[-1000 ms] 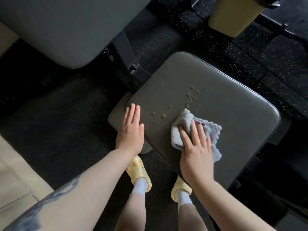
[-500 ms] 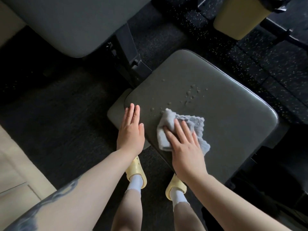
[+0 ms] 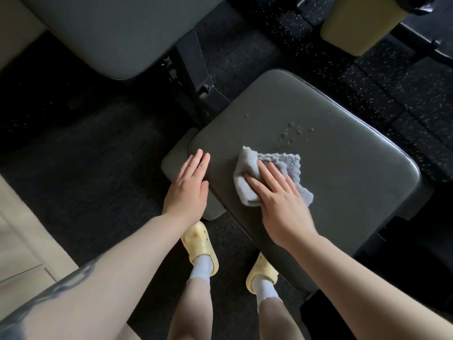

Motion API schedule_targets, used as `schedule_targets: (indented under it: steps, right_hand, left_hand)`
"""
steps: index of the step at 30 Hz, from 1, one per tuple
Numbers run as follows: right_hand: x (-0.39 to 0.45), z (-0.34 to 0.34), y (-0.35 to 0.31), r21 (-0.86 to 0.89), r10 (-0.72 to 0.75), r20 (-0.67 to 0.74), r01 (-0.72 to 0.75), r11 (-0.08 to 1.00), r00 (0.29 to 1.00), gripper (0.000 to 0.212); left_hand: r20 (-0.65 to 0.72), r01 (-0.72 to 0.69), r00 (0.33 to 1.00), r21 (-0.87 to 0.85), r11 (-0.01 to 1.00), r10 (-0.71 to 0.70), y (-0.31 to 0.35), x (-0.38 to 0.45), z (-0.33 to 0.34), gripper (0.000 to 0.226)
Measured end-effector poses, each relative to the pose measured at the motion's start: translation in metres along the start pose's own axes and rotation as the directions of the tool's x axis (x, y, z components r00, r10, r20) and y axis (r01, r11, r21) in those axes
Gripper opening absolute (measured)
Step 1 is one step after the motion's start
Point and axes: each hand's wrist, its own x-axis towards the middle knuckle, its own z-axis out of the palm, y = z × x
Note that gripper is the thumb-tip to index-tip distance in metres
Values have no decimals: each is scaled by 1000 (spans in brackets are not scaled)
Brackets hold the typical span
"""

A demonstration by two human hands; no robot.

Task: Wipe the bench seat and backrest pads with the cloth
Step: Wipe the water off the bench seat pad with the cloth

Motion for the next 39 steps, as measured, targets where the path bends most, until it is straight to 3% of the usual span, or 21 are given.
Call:
schedule_targets:
  steps: [2,6,9,13,15,19,22,24,26,29,34,36,39]
  right_hand:
    - [-32,-4,33,-13,15,-59,-16,1000,998,59]
    - [-106,0,49,37,202,-165,-199,979,965,52]
    - [-113,12,30,41,113,-125,-109,993,986,52]
    - [-37,-7,43,5,-77,11,77,997,997,61]
    - [-8,-17,51,-36,-62,6,63,997,998,62]
    - [-49,-6,48,5,71,-92,-71,997,993,68]
    - [-92,9,39,42,30,-94,-26,999,995,57]
    - [-82,10,34,49,-42,-39,44,998,998,55]
    - [-50,3,26,14,-203,93,203,979,975,57]
    - [9,-13,28,-62,-330,182,346,936,926,70]
    - [-23,-19,48,-41,-133,3,133,990,991,66]
    - [-52,-5,43,-39,-236,57,239,970,970,64]
    - [-27,-5,36,-72,-433,207,455,887,877,69]
  left_hand:
    - [-1,17,1000,-12,1000,-17,4,-1,2,58]
    - [-50,133,988,-175,976,-143,27,-23,23,59]
    - [-95,153,978,-268,951,-184,53,-59,53,68]
    - [-114,205,958,-371,906,-264,85,-88,92,76]
    - [-126,246,939,-408,879,-321,101,-90,105,76]
    - [-196,308,900,-343,887,-389,116,-94,116,78]
    - [-186,262,922,-342,903,-338,105,-100,126,74]
    - [-197,246,933,-263,933,-302,96,-103,133,75]
    - [-186,266,938,-163,950,-294,93,-103,134,80]
    - [-199,260,933,-199,945,-299,99,-101,126,78]
    - [-190,241,946,-136,961,-264,95,-101,119,77]
    - [-193,219,950,-151,964,-246,92,-101,120,78]
    - [-200,198,954,-138,970,-223,87,-99,121,83]
